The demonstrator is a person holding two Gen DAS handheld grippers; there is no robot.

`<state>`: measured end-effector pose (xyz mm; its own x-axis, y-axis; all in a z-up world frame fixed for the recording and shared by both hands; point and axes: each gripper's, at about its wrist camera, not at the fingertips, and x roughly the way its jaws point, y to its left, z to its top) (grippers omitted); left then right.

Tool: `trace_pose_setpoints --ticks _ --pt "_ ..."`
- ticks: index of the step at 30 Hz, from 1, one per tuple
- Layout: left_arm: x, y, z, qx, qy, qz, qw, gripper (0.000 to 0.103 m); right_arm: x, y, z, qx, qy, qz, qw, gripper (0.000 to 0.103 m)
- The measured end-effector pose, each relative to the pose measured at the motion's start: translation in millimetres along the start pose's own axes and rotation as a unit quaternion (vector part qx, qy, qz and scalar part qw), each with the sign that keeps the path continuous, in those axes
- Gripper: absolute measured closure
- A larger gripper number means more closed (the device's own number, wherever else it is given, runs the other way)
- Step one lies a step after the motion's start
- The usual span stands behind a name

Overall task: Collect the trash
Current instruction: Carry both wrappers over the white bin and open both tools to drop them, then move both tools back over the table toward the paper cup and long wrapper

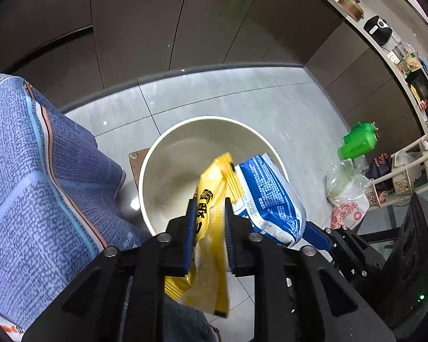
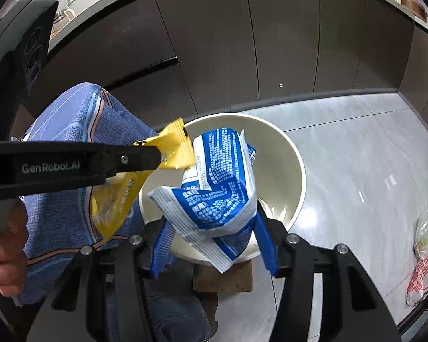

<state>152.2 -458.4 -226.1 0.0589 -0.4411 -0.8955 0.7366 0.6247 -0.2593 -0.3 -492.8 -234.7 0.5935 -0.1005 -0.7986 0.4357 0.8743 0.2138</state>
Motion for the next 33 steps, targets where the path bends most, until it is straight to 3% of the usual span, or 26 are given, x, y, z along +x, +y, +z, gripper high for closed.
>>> trace_pose_setpoints --ticks 4,6,8,12,16,28,33 --pt "0 1 1 0.001 -0.008 0.012 0.9999 0.066 2 0 1 -0.005 0.002 -0.003 1.000 0.046" --pt "-1 1 1 -0.004 -0.015 0.016 0.9997 0.055 1 -2 0 -0.011 0.003 -0.002 1.000 0.039" --pt "-7 5 1 -0.009 -0.025 0.021 0.9994 0.038 2 1 -1 -0.018 0.002 -0.003 1.000 0.026" --pt "-13 7 -1 -0.011 -0.034 0.021 0.9992 0.034 -3 3 -3 -0.035 -0.004 -0.005 0.999 0.018" --pt "-22 4 -3 -0.007 -0.053 0.036 0.9979 0.015 -12 3 -1 -0.037 -0.017 -0.005 0.999 0.010" --pt "-23 13 -12 -0.020 -0.044 0.062 0.9969 0.015 -31 -13 0 -0.007 -0.033 -0.013 0.999 0.008" --pt "-44 9 -12 -0.018 -0.068 0.058 0.9958 0.015 -43 -1 2 -0.022 -0.041 -0.014 0.999 0.008"
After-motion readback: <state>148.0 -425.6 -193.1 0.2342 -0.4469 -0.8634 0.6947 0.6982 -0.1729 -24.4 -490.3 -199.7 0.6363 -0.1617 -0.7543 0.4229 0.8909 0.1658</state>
